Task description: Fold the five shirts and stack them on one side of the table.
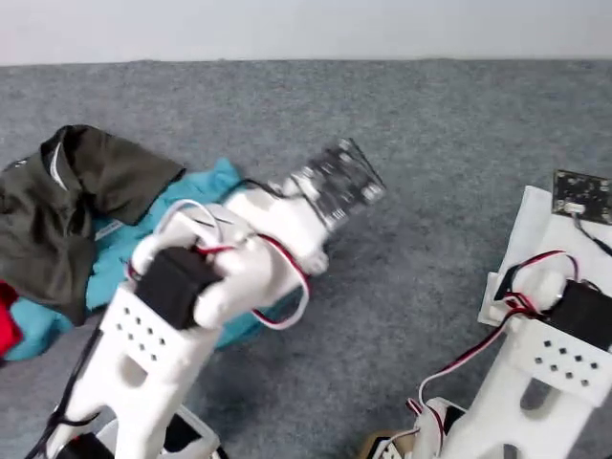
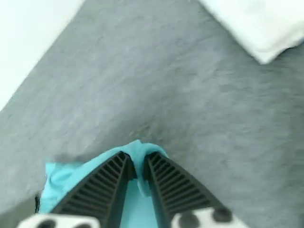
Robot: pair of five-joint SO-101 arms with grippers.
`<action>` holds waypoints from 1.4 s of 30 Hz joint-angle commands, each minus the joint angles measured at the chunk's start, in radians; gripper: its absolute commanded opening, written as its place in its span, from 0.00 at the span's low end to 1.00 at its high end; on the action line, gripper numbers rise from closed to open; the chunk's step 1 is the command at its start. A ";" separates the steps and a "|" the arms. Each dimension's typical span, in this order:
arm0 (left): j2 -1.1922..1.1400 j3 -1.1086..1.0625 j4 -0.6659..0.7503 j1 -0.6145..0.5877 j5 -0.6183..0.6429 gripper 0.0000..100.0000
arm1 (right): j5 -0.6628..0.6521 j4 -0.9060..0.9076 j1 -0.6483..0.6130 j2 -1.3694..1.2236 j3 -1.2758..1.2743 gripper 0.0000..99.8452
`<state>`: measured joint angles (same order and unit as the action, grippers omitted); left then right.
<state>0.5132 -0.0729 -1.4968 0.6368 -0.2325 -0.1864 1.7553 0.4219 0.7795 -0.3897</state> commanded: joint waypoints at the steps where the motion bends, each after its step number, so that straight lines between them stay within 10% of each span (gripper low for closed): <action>1: 0.029 0.039 0.075 0.072 0.012 0.01 | 0.008 0.039 -0.008 0.025 0.005 0.01; 20: -0.183 0.035 0.647 -0.109 0.118 0.02 | 0.002 0.031 -0.008 0.025 -0.092 0.01; 28: -0.272 0.038 0.549 -0.144 0.178 0.19 | 0.002 0.036 -0.059 0.025 -0.092 0.01; 42: -0.078 0.036 0.181 -0.344 0.144 0.20 | -0.002 0.010 -0.575 -0.004 -0.097 0.01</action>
<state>0.3721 -0.0729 -1.2313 0.3483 -0.0591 -0.1864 1.7553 -0.0736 0.7856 -0.4910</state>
